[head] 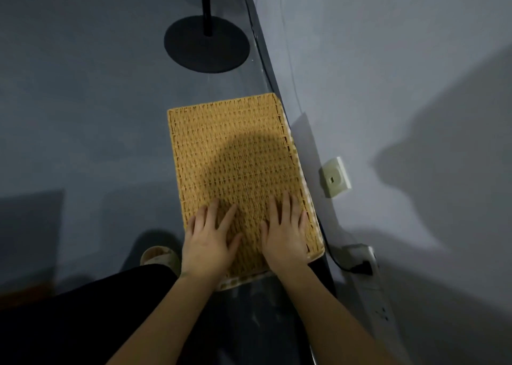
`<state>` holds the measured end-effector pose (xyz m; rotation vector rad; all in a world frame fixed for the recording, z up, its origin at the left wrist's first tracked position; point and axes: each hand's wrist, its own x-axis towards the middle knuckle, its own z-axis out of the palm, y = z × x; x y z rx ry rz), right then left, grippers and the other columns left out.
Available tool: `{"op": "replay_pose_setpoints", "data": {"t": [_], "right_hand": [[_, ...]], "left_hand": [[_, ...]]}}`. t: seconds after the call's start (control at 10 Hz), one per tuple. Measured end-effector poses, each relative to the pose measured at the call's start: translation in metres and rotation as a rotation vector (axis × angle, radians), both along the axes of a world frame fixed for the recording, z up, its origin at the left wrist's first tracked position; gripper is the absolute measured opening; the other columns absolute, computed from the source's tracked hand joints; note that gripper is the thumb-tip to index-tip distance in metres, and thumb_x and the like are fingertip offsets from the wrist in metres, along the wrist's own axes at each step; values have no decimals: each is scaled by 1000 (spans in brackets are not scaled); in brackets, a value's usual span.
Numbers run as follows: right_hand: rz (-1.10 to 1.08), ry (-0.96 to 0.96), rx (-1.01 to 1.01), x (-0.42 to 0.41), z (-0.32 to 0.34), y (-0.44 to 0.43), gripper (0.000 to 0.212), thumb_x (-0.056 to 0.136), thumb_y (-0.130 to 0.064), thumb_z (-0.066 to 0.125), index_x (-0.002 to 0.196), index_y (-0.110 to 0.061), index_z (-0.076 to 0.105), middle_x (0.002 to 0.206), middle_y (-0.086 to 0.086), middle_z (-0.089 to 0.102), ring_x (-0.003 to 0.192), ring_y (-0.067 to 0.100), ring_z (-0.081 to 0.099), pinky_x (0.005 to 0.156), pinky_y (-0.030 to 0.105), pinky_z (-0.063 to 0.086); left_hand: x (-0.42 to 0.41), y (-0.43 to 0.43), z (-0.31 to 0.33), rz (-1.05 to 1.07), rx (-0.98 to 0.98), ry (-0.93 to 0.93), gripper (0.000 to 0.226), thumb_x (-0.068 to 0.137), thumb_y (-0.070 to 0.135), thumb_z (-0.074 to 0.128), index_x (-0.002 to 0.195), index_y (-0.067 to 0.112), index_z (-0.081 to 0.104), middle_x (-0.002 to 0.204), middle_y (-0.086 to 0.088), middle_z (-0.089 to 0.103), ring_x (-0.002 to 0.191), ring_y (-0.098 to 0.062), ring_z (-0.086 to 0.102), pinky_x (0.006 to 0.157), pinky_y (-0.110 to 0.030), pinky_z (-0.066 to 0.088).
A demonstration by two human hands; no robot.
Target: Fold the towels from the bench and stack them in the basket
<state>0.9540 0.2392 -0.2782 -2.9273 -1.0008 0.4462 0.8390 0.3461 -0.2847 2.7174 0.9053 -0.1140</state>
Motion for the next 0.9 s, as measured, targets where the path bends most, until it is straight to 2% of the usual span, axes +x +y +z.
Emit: {"op": "replay_pose_setpoints", "data": {"t": [0.1, 0.2, 0.3, 0.4, 0.5, 0.6, 0.7, 0.8, 0.9], "right_hand": [[8, 1, 20, 4, -12, -2, 61, 96, -43, 18, 148, -15, 29, 156, 16, 22, 144, 35, 17, 112, 53, 13], [22, 12, 1, 6, -9, -1, 64, 94, -45, 16, 148, -15, 30, 156, 17, 22, 144, 36, 17, 112, 54, 15], [52, 70, -78, 8, 4, 1, 67, 93, -48, 5, 153, -19, 8, 160, 13, -1, 147, 32, -5, 117, 50, 1], [74, 61, -95, 9, 21, 3, 61, 100, -40, 26, 153, -18, 7, 160, 13, -1, 147, 32, -4, 119, 48, 5], [99, 28, -97, 9, 36, 7, 58, 98, -35, 35, 149, -13, 17, 156, 16, 12, 144, 35, 9, 119, 47, 14], [117, -32, -92, 8, 50, 11, 49, 96, -31, 36, 141, -10, 32, 149, 17, 28, 138, 36, 25, 114, 47, 24], [157, -75, -19, 2, 69, 18, 37, 97, -29, 36, 127, -10, 46, 135, 13, 43, 123, 29, 42, 105, 42, 34], [213, -89, 80, -5, 89, 31, 31, 99, -28, 35, 120, -11, 51, 123, 10, 52, 111, 25, 49, 91, 37, 40], [325, -99, 189, -22, 113, 57, 31, 100, -27, 34, 116, -10, 53, 117, 9, 54, 107, 26, 50, 86, 36, 41]], "left_hand": [[1, 2, -6, -29, 25, 32, 60, 90, 59, 33, 143, 30, 40, 146, -9, 41, 132, -32, 38, 108, -49, 33], [4, 1, -3, -30, -22, 71, 61, 92, 60, 33, 148, 34, 28, 154, -7, 29, 141, -30, 26, 115, -48, 22], [7, 1, 10, -33, -55, 125, 63, 95, 57, 31, 151, 35, 14, 159, -5, 13, 145, -29, 13, 117, -46, 14], [9, 5, 25, -72, -58, 232, 62, 99, 47, 30, 151, 33, 0, 159, -5, 1, 145, -28, 4, 117, -44, 15], [12, 9, 41, -92, -81, 247, 57, 101, 37, 29, 152, 29, 5, 158, -6, 7, 145, -28, 8, 114, -43, 20], [12, 14, 55, -84, -121, 185, 48, 101, 31, 32, 148, 22, 24, 151, -6, 27, 137, -27, 28, 107, -41, 35], [7, 22, 76, -89, -81, 168, 31, 101, 27, 33, 123, 13, 49, 125, -7, 52, 110, -24, 51, 85, -36, 48], [-2, 36, 102, -11, -104, 136, 25, 102, 27, 31, 105, 13, 52, 106, -6, 56, 93, -23, 56, 71, -35, 47], [-25, 56, 128, 60, -26, 87, 27, 102, 28, 31, 98, 12, 53, 102, -7, 60, 90, -28, 58, 66, -33, 42]]}}
